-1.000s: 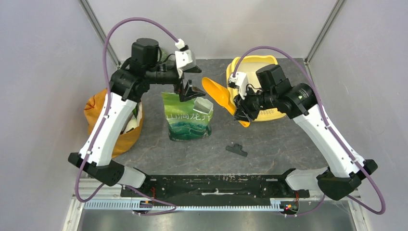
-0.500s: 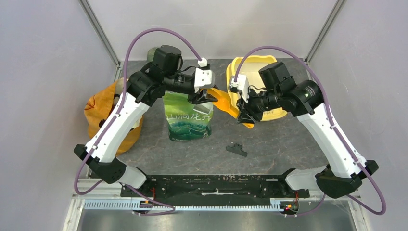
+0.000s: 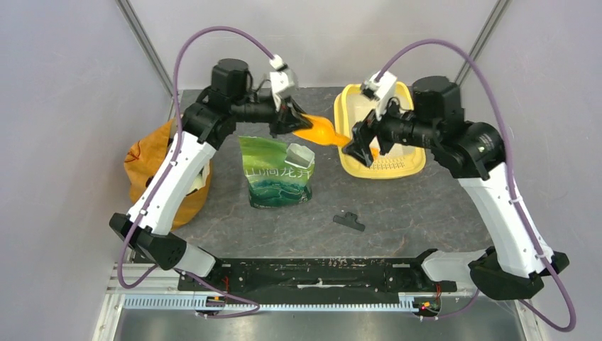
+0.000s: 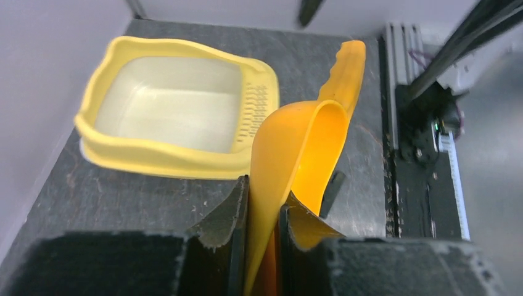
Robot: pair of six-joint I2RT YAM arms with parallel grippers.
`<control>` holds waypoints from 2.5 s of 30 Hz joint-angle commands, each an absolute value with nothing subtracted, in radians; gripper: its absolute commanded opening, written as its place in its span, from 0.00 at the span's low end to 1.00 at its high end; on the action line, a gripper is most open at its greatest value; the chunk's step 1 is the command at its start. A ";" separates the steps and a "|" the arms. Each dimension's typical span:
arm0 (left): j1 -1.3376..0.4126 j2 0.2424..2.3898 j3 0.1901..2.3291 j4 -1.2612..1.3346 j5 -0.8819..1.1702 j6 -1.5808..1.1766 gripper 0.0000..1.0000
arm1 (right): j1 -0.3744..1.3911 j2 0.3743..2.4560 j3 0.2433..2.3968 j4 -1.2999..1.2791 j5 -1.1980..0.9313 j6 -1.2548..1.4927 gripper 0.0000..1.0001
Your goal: Fill the litter box with clean litter
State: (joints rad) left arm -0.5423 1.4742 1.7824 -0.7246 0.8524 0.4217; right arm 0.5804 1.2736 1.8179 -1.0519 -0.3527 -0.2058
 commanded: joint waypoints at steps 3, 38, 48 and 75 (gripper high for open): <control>-0.395 1.399 1.678 -0.339 0.986 0.026 0.02 | 0.450 1.299 2.018 -0.890 -0.382 -0.055 0.94; -0.333 1.534 1.480 0.322 1.045 -0.793 0.02 | 0.115 1.451 1.836 -0.479 -1.125 0.769 0.84; -0.361 1.542 1.480 0.251 1.005 -0.743 0.02 | 0.136 1.461 1.807 -0.472 -1.076 0.805 0.69; -0.370 1.564 1.530 0.061 0.957 -0.618 0.03 | 0.153 1.481 1.793 -0.609 -1.082 0.698 0.10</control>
State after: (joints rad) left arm -0.3626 1.5505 1.4792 0.1028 0.9890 -0.6960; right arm 0.1402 1.4742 1.7771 -0.5961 -1.0512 0.7143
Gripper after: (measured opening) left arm 0.214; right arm 0.385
